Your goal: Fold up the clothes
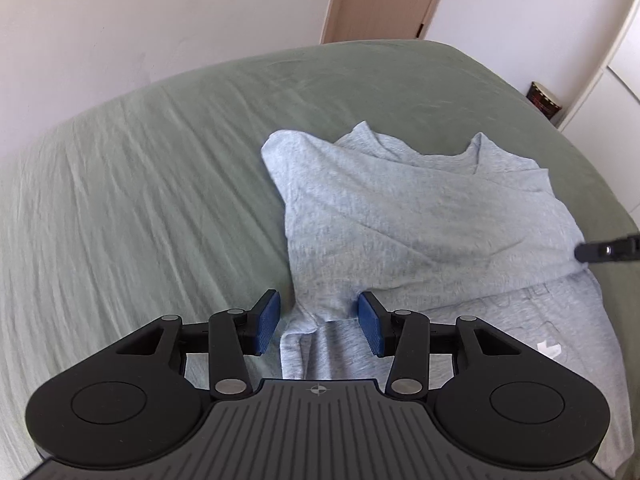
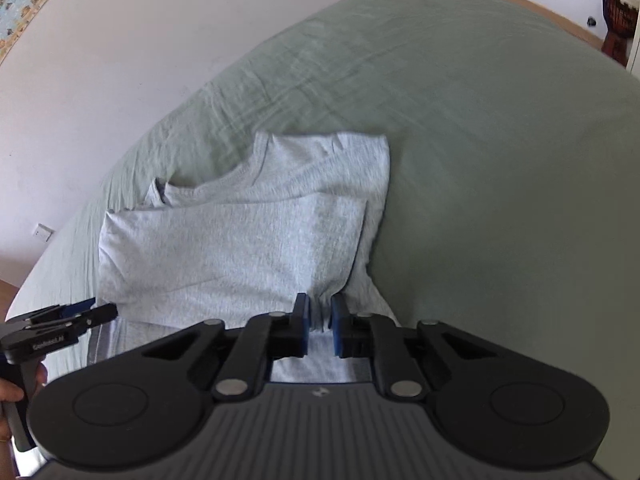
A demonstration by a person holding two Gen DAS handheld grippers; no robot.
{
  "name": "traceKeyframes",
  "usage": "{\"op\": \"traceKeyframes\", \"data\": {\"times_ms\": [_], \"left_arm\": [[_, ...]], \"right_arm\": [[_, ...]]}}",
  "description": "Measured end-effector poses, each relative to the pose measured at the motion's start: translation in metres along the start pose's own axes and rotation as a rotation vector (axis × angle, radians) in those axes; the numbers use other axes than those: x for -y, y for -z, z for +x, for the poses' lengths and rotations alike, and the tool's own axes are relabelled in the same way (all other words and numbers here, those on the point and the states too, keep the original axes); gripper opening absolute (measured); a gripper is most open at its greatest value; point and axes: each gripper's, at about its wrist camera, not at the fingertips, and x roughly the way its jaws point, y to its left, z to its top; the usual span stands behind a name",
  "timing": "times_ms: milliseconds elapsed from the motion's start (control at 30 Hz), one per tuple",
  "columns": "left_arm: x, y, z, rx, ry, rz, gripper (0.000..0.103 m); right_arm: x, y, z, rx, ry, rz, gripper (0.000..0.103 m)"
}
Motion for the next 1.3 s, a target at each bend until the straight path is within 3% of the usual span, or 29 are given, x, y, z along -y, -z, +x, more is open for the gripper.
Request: {"op": "traceKeyframes", "data": {"times_ms": [67,167,267,300,333,367,433,533,600,667,833,967,1033,1267,1300], "left_arm": [[0.002,0.001,-0.001,-0.002,-0.011,0.021,0.042],[0.002,-0.002,-0.011,-0.013,-0.021,0.025,0.042],[0.005,-0.009,-0.034,0.087,0.012,0.022,0.043],[0.006,-0.01,-0.038,0.118,0.037,0.018,0.043],[0.007,-0.011,-0.041,0.149,0.062,0.015,0.043],[0.009,-0.013,-0.043,0.17,0.08,0.015,0.043],[0.016,-0.015,-0.03,0.142,0.075,0.037,0.043],[0.02,-0.014,-0.009,0.081,0.038,0.047,0.043],[0.018,-0.01,0.002,0.046,0.014,0.055,0.042],[0.013,-0.005,0.004,0.048,0.023,0.062,0.042],[0.002,0.006,-0.009,0.041,0.044,0.027,0.042],[-0.006,0.02,-0.027,-0.03,-0.006,0.024,0.049],[-0.012,0.03,-0.041,-0.036,-0.006,0.002,0.049],[-0.029,0.086,-0.073,-0.124,0.006,-0.094,0.05],[-0.029,0.091,-0.077,-0.129,0.007,-0.098,0.05]], "right_arm": [[-0.004,-0.002,-0.001,0.011,0.008,-0.009,0.031],[-0.008,-0.012,-0.018,0.094,-0.009,0.008,0.047],[-0.015,-0.025,-0.03,0.185,0.036,-0.038,0.047],[-0.017,-0.028,-0.03,0.203,0.038,-0.049,0.044],[-0.018,-0.032,-0.026,0.194,0.011,-0.047,0.023],[-0.019,-0.035,-0.022,0.185,-0.016,-0.045,0.011],[-0.022,-0.037,-0.013,0.16,-0.038,-0.046,0.011],[-0.025,-0.036,0.013,0.105,0.029,-0.083,0.011],[-0.019,-0.036,0.025,0.095,0.061,-0.075,0.005],[-0.01,-0.038,0.031,0.105,0.05,-0.025,0.0],[0.0,-0.038,0.027,0.144,0.04,0.054,0.0],[0.008,-0.026,-0.007,0.196,0.048,0.099,0.022],[0.013,-0.015,-0.024,0.207,0.033,0.121,0.028],[0.031,0.081,-0.09,0.125,-0.076,0.128,0.062],[0.038,0.096,-0.098,0.107,-0.091,0.127,0.062]]}}
